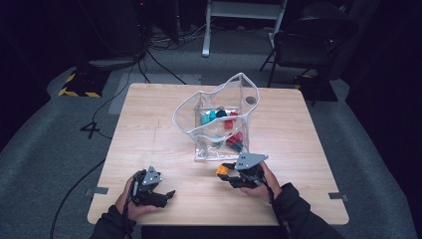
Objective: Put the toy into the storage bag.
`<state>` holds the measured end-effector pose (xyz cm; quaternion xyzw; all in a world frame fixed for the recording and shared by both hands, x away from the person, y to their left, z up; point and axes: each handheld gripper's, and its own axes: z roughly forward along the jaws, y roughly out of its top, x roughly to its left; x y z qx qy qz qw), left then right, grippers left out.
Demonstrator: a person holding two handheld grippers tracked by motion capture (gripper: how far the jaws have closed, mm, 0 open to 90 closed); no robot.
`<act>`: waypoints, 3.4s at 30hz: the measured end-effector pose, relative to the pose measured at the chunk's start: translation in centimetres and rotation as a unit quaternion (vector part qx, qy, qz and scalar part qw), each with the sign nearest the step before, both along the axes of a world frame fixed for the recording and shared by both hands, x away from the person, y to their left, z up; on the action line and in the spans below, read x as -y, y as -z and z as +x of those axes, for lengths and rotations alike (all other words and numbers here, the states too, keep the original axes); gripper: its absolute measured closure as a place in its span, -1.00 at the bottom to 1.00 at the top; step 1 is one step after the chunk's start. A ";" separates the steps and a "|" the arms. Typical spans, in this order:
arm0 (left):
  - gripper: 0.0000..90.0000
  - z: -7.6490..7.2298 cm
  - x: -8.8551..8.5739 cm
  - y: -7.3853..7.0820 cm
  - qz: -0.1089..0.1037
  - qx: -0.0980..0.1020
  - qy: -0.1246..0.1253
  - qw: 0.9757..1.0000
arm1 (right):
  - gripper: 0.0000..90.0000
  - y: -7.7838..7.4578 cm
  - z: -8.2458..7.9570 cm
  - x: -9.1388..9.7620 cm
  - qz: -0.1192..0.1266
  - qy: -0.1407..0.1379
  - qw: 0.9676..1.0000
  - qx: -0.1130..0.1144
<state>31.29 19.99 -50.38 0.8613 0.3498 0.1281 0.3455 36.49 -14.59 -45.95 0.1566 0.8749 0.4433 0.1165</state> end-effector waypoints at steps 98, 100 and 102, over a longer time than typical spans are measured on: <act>-0.66 0.0 0.0 0.0 0.000 0.000 0.000 1.000 | 0.24 -13.3 13.4 1.1 0.019 0.219 0.975 0.032; -0.66 0.0 0.0 0.0 0.000 0.000 0.000 1.000 | 0.21 -13.3 13.4 1.2 0.022 0.221 0.975 0.031; -0.66 0.0 0.0 0.0 0.000 0.000 0.000 1.000 | 0.18 -13.3 13.4 1.3 0.024 0.223 0.974 0.032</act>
